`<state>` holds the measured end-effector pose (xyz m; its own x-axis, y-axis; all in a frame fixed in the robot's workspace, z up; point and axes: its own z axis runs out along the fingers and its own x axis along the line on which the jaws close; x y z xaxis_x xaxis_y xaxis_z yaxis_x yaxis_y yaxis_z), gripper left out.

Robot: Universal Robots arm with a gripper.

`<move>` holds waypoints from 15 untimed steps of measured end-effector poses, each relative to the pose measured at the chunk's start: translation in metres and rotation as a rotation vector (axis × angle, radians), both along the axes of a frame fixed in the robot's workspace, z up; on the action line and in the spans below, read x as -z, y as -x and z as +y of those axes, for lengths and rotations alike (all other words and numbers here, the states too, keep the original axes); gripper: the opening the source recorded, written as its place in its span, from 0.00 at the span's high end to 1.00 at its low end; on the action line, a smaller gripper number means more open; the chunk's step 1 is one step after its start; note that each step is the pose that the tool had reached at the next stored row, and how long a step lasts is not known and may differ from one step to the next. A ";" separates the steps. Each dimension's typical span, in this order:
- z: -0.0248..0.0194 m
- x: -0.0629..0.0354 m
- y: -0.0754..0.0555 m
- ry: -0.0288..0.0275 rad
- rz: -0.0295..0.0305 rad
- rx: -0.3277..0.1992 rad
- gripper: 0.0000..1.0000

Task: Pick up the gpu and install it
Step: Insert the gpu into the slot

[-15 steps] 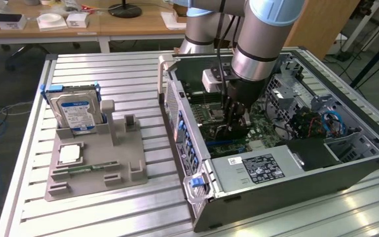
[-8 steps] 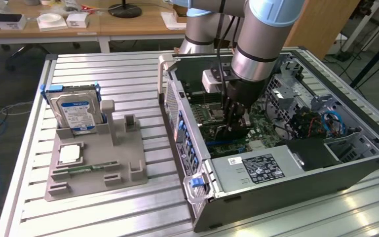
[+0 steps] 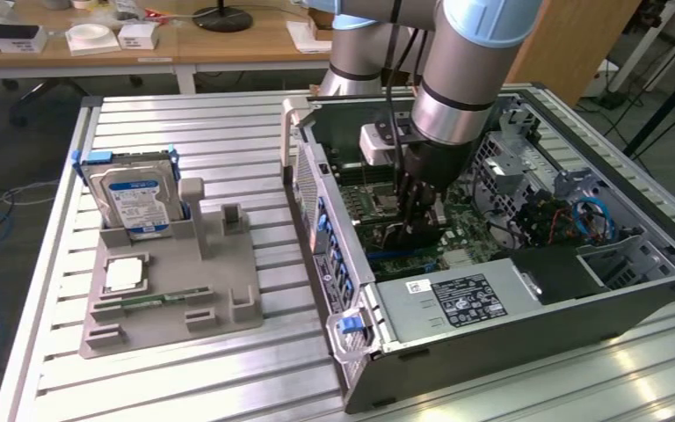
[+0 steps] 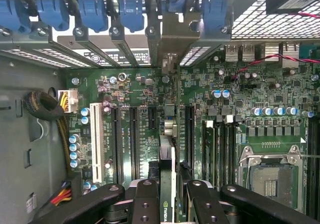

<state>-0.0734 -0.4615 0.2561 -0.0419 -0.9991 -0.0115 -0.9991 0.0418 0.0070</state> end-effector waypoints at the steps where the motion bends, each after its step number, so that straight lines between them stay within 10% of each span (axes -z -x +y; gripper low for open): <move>1: 0.0003 -0.0001 0.000 0.0002 0.0001 -0.001 0.74; 15: 0.0038 0.0021 0.001 0.0010 0.0001 -0.012 0.74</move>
